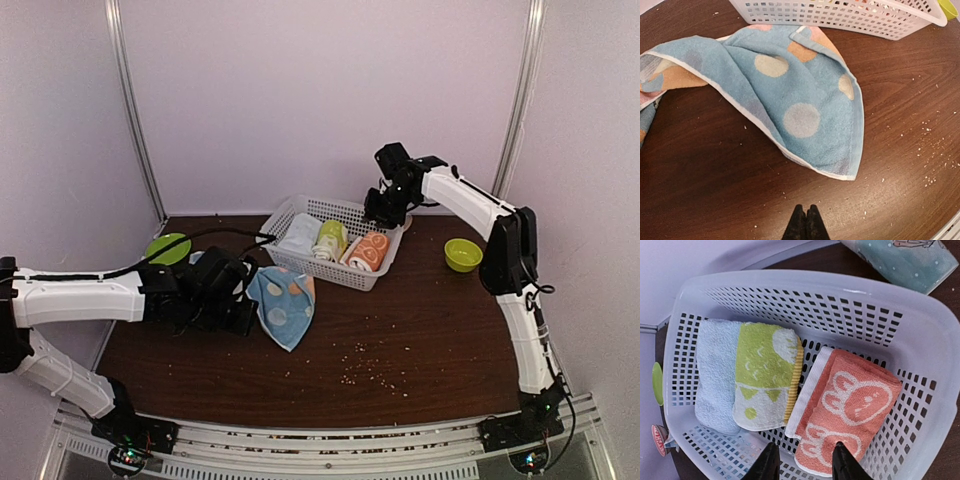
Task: Roll the towels
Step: Move the bin to the center of the board.
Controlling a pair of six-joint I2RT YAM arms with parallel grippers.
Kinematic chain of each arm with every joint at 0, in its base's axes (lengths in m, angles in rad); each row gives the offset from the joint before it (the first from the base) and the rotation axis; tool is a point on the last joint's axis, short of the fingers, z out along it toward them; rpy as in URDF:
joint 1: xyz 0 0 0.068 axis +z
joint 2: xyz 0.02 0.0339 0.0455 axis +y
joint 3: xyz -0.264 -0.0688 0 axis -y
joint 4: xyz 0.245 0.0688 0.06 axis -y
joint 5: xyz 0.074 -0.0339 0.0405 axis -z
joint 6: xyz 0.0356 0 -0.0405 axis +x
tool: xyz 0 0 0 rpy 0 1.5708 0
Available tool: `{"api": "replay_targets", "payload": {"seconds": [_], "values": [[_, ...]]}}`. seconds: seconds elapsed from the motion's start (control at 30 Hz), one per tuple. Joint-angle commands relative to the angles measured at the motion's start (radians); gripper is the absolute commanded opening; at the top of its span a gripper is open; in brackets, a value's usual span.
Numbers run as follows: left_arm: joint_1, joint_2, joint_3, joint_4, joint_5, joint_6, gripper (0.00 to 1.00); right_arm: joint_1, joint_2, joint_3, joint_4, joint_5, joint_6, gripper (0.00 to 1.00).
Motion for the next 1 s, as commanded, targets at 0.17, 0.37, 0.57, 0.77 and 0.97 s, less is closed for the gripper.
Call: {"api": "replay_targets", "payload": {"seconds": [0.17, 0.37, 0.57, 0.77, 0.97], "values": [[0.006, -0.042, 0.014, -0.018, -0.053, 0.0, 0.0, 0.036, -0.078, -0.02, 0.028, 0.018, -0.023, 0.5], [0.02, -0.05, 0.044, -0.041, -0.073, 0.011, 0.0, 0.032, -0.332, -0.31, 0.132, 0.104, -0.024, 0.55], [0.073, -0.061, 0.054, -0.045, -0.037, 0.003, 0.0, -0.034, -0.523, -0.721, 0.33, 0.047, 0.049, 0.56], [0.084, -0.08, 0.059, -0.066, -0.053, -0.002, 0.0, -0.068, -0.503, -0.788, 0.405, -0.054, 0.079, 0.52], [0.085, -0.103, 0.034, -0.072, -0.05, -0.038, 0.0, -0.076, -0.417, -0.738, 0.404, -0.064, 0.089, 0.48]]}}
